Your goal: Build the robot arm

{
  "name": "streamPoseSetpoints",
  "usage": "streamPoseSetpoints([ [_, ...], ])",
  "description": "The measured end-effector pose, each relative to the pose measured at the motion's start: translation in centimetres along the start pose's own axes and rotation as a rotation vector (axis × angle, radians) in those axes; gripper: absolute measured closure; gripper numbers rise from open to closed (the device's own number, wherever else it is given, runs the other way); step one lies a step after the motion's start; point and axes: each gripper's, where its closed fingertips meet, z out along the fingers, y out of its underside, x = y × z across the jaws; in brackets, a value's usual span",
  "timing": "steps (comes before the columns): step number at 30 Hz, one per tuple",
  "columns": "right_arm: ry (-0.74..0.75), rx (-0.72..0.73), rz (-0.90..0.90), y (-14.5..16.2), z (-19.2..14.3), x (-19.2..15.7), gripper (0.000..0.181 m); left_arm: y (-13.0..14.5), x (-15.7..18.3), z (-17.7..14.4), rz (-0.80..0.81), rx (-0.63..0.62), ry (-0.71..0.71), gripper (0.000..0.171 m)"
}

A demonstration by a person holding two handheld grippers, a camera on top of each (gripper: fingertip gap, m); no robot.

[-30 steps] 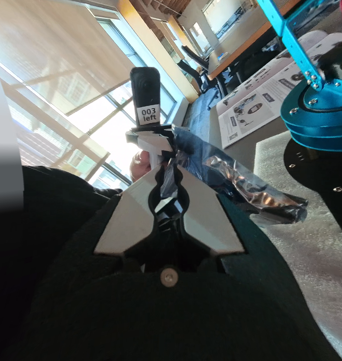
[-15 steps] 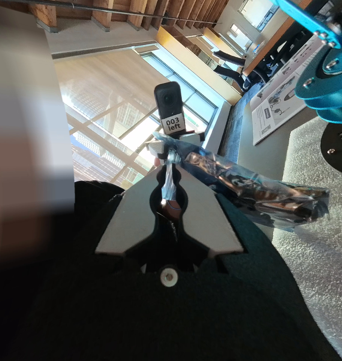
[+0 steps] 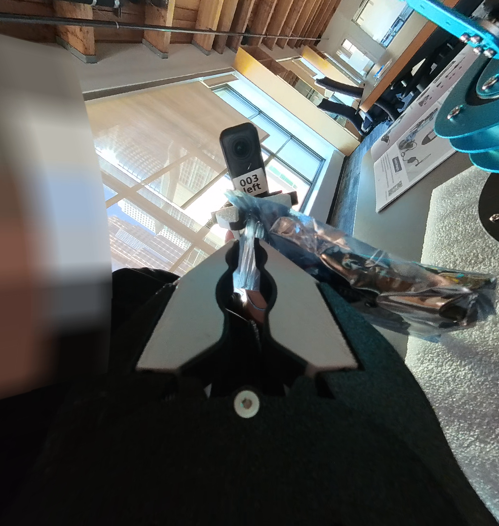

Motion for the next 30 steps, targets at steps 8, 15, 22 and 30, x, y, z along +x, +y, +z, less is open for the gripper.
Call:
streamPoseSetpoints([
  [8, 0.009, 0.022, -0.013, -0.5, -0.5, -0.3, 0.174, 0.0, -0.1, 0.4, 0.023, 0.005, -0.026, 0.162],
  [15, 0.057, 0.019, -0.054, -0.4, -0.6, -0.1, 0.181, 0.1, -0.1, 0.8, 0.045, 0.020, -0.067, 0.163],
  [22, 0.145, 0.046, -0.170, -0.8, -0.6, -0.1, 0.181, -0.2, -0.2, 1.0, 0.014, 0.046, -0.065, 0.159],
  [30, 0.155, 0.080, -0.159, -1.3, -0.9, 0.5, 0.181, 0.6, 1.1, 0.4, 0.156, 0.002, -0.019, 0.144],
])
